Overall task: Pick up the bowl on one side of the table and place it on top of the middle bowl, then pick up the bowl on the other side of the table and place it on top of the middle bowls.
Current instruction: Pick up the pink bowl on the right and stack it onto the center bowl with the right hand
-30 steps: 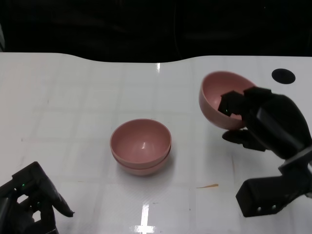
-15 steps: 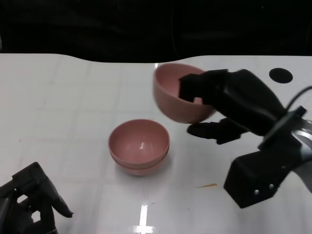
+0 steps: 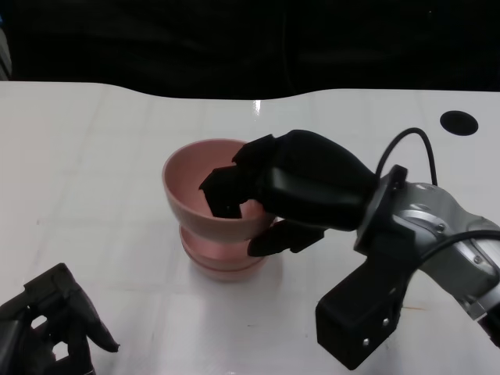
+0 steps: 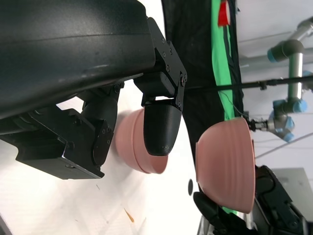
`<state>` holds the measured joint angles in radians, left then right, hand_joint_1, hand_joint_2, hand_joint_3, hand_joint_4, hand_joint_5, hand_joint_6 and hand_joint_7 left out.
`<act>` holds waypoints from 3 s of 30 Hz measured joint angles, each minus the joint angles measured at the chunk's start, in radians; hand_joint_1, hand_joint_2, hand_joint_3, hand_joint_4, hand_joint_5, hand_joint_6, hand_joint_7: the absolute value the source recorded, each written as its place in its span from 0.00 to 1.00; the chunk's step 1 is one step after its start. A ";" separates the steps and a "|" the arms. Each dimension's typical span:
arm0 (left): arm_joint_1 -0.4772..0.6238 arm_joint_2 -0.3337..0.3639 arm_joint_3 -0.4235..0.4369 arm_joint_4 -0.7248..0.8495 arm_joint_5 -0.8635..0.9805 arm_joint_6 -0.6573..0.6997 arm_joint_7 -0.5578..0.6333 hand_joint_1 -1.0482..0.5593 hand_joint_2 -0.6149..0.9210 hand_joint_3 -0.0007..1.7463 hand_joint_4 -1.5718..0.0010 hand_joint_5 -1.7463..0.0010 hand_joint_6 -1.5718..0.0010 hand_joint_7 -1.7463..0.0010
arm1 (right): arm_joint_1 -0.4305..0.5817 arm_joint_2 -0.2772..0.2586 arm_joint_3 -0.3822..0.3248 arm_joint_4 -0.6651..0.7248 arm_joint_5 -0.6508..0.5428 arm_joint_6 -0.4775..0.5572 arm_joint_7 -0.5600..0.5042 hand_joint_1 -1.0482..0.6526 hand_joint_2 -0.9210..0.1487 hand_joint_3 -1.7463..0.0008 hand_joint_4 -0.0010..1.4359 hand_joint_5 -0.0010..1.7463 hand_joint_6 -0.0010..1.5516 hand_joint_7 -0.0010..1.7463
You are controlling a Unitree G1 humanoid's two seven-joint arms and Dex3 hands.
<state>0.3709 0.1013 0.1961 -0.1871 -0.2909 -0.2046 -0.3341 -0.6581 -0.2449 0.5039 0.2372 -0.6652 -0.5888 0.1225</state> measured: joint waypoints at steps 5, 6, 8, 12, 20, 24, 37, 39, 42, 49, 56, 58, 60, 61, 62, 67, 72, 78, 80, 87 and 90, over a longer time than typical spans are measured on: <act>-0.003 -0.007 -0.010 -0.008 0.002 0.001 0.010 0.88 0.94 0.68 0.41 0.00 0.57 0.00 | -0.024 0.036 0.062 0.090 -0.057 -0.063 -0.008 0.48 0.08 0.95 0.79 0.59 0.66 0.47; -0.003 -0.008 -0.011 -0.008 0.002 0.001 0.010 0.88 0.94 0.68 0.41 0.00 0.57 0.00 | -0.027 0.041 0.067 0.107 -0.067 -0.074 -0.019 0.49 0.08 0.95 0.77 0.62 0.63 0.53; -0.001 -0.008 -0.012 -0.008 0.003 0.004 0.013 0.88 0.94 0.67 0.41 0.00 0.57 0.00 | -0.035 0.047 0.077 0.138 -0.075 -0.086 -0.030 0.50 0.07 0.94 0.75 0.63 0.61 0.56; 0.001 -0.008 -0.013 -0.010 0.006 0.012 0.025 0.88 0.94 0.66 0.42 0.00 0.57 0.00 | -0.049 0.060 0.084 0.186 -0.090 -0.102 -0.047 0.49 0.06 0.93 0.77 0.61 0.60 0.54; 0.001 -0.008 -0.014 -0.004 0.011 0.009 0.026 0.87 0.95 0.64 0.42 0.00 0.57 0.00 | -0.085 0.070 0.088 0.275 -0.118 -0.137 -0.110 0.48 0.00 0.94 0.70 0.66 0.55 0.60; 0.001 -0.008 -0.014 0.006 0.012 0.000 0.026 0.87 0.95 0.63 0.42 0.00 0.57 0.00 | -0.095 0.070 0.087 0.288 -0.135 -0.136 -0.138 0.50 0.01 0.94 0.66 0.88 0.49 0.83; -0.010 -0.007 -0.014 0.037 0.013 -0.024 0.025 0.86 0.95 0.62 0.41 0.00 0.58 0.00 | -0.142 0.069 0.076 0.310 -0.113 -0.135 -0.143 0.46 0.02 0.99 0.69 0.70 0.65 0.38; -0.010 -0.007 -0.014 0.042 0.014 -0.032 0.025 0.87 0.95 0.62 0.41 0.00 0.58 0.00 | -0.149 0.069 0.076 0.319 -0.113 -0.132 -0.143 0.46 0.03 1.00 0.70 0.68 0.66 0.34; -0.010 -0.007 -0.014 0.048 0.023 -0.038 0.025 0.87 0.95 0.63 0.41 0.00 0.58 0.00 | -0.152 0.068 0.077 0.331 -0.114 -0.130 -0.144 0.48 0.03 1.00 0.71 0.66 0.69 0.29; -0.014 -0.007 -0.014 0.063 0.023 -0.064 0.019 0.88 0.94 0.64 0.40 0.00 0.57 0.00 | -0.163 0.067 0.082 0.387 -0.153 -0.128 -0.181 0.51 0.14 1.00 0.72 0.72 0.77 0.15; -0.018 -0.007 -0.014 0.070 0.023 -0.074 0.018 0.88 0.93 0.65 0.40 0.00 0.57 0.00 | -0.165 0.067 0.084 0.409 -0.156 -0.132 -0.196 0.49 0.12 1.00 0.67 0.83 0.77 0.15; -0.018 -0.006 -0.014 0.070 0.024 -0.074 0.018 0.87 0.93 0.65 0.40 0.00 0.57 0.00 | -0.170 0.068 0.084 0.439 -0.155 -0.138 -0.203 0.47 0.11 1.00 0.63 0.90 0.77 0.17; -0.017 -0.006 -0.014 0.070 0.033 -0.074 0.018 0.88 0.93 0.66 0.40 0.00 0.57 0.00 | -0.170 0.068 0.087 0.463 -0.155 -0.137 -0.205 0.48 0.11 1.00 0.63 0.89 0.76 0.18; -0.017 -0.006 -0.015 0.070 0.035 -0.074 0.018 0.88 0.93 0.66 0.40 0.00 0.57 0.00 | -0.170 0.068 0.088 0.472 -0.156 -0.137 -0.206 0.48 0.10 1.00 0.63 0.88 0.76 0.19; -0.017 -0.007 -0.015 0.070 0.036 -0.074 0.018 0.89 0.93 0.67 0.40 0.00 0.56 0.00 | -0.170 0.068 0.089 0.480 -0.156 -0.137 -0.206 0.48 0.09 1.00 0.62 0.89 0.71 0.29; -0.017 -0.007 -0.015 0.069 0.036 -0.074 0.018 0.89 0.93 0.67 0.40 0.00 0.56 0.00 | -0.170 0.067 0.090 0.496 -0.156 -0.139 -0.221 0.48 0.07 1.00 0.64 0.83 0.62 0.40; -0.016 -0.007 -0.015 0.065 0.037 -0.074 0.018 0.89 0.93 0.67 0.40 0.00 0.57 0.00 | -0.170 0.067 0.098 0.508 -0.171 -0.146 -0.247 0.48 0.07 1.00 0.61 0.90 0.63 0.41; -0.016 -0.007 -0.015 0.064 0.037 -0.074 0.018 0.89 0.93 0.67 0.40 0.00 0.57 0.00 | -0.170 0.067 0.106 0.514 -0.173 -0.147 -0.257 0.48 0.07 1.00 0.61 0.90 0.62 0.41; -0.016 -0.007 -0.015 0.064 0.037 -0.074 0.018 0.89 0.93 0.67 0.40 0.00 0.57 0.00 | -0.170 0.067 0.109 0.514 -0.173 -0.147 -0.257 0.48 0.07 1.00 0.61 0.90 0.62 0.42; -0.016 -0.007 -0.015 0.061 0.037 -0.074 0.018 0.89 0.93 0.67 0.40 0.00 0.56 0.00 | -0.170 0.067 0.116 0.519 -0.173 -0.147 -0.266 0.47 0.06 1.00 0.64 0.84 0.67 0.24; -0.016 -0.007 -0.015 0.061 0.037 -0.074 0.018 0.89 0.93 0.67 0.40 0.00 0.56 0.00 | -0.170 0.067 0.117 0.520 -0.173 -0.147 -0.268 0.47 0.06 1.00 0.64 0.84 0.67 0.23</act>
<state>0.3546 0.0947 0.1814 -0.1260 -0.2542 -0.2789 -0.3161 -0.8282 -0.1775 0.6207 0.7572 -0.8378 -0.7353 -0.1455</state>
